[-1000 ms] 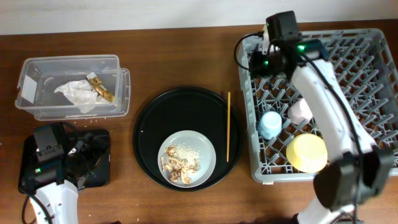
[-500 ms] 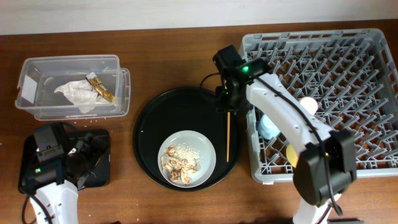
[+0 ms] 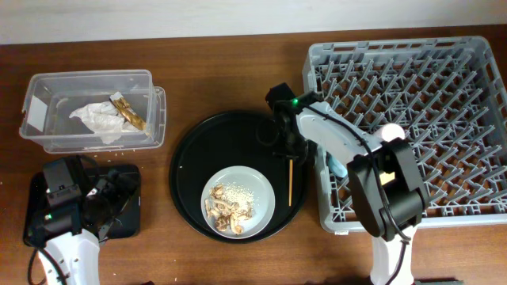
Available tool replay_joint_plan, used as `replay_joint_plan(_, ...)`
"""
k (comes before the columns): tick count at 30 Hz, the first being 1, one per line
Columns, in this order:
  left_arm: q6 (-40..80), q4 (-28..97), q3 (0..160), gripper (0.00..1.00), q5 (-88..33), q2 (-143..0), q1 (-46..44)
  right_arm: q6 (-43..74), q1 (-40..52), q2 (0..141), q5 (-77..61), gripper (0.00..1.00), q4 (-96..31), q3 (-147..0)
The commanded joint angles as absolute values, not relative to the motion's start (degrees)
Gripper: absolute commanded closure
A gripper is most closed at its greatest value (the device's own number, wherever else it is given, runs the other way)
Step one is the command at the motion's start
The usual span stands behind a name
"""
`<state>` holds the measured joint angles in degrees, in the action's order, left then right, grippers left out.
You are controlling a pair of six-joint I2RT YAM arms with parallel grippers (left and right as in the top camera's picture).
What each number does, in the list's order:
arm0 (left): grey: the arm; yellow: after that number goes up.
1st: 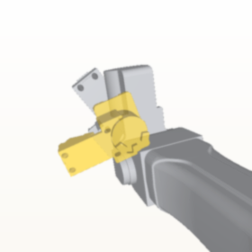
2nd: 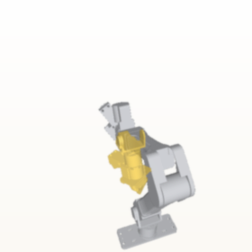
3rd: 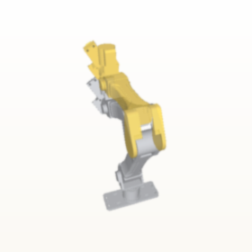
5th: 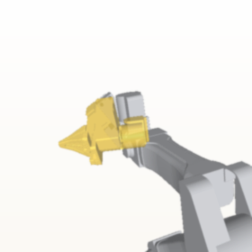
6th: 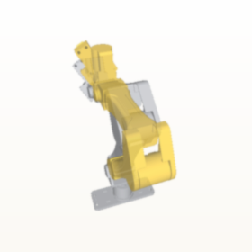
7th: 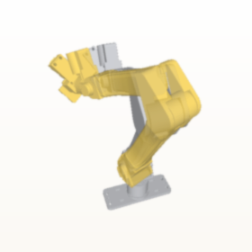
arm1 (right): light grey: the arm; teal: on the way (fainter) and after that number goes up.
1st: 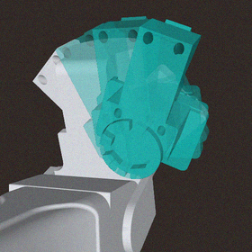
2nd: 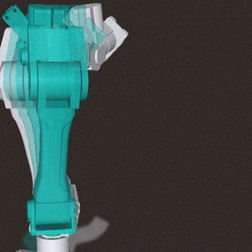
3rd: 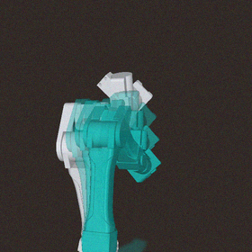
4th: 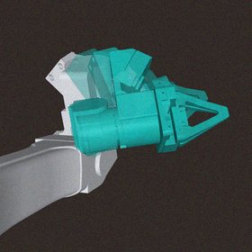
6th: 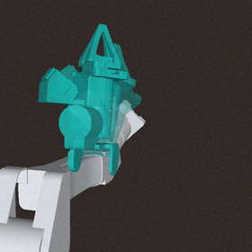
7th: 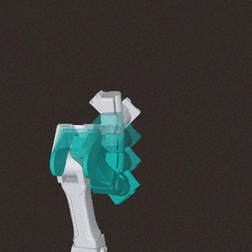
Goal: Sort waste into correct bins and load items into the dishwasher rack
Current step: 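Carry the chopsticks to the rack's back-left corner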
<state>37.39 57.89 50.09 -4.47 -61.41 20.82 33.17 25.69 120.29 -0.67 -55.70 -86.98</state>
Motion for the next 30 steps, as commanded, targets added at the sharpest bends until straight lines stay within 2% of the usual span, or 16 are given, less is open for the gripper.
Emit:
replay_joint_plan(1,37.95,57.95,50.09,0.01,-4.69,-61.39,21.17,33.98,26.37,120.70,-1.93,0.68,-53.84,-84.51)
replay_joint_plan(2,37.95,57.95,50.09,0.01,-4.69,-61.39,21.17,33.95,26.37,120.70,-1.91,0.73,-53.76,-84.44)
replay_joint_plan(5,37.95,57.95,50.09,0.01,-4.69,-61.39,21.17,33.95,26.63,120.68,-1.96,0.95,-53.10,-84.49)
replay_joint_plan(9,37.95,57.95,50.09,0.01,-4.69,-61.39,21.17,33.91,26.61,119.02,-2.96,0.96,-56.16,-87.61)
replay_joint_plan(13,37.95,57.95,50.09,0.01,-4.69,-61.39,21.17,28.40,24.75,113.78,-1.69,0.96,-66.78,-100.36)
replay_joint_plan(16,37.95,57.95,50.09,0.01,-4.69,-61.39,21.17,25.98,20.32,110.54,8.71,0.96,-71.22,-109.54)
replay_joint_plan(21,37.95,57.95,50.09,0.01,-4.69,-61.39,21.17,12.12,11.86,110.13,11.00,0.96,-61.82,-112.40)
replay_joint_plan(30,37.95,57.95,50.09,0.01,-4.69,-61.39,21.17,12.05,10.52,116.81,7.09,0.94,-52.27,-110.39)
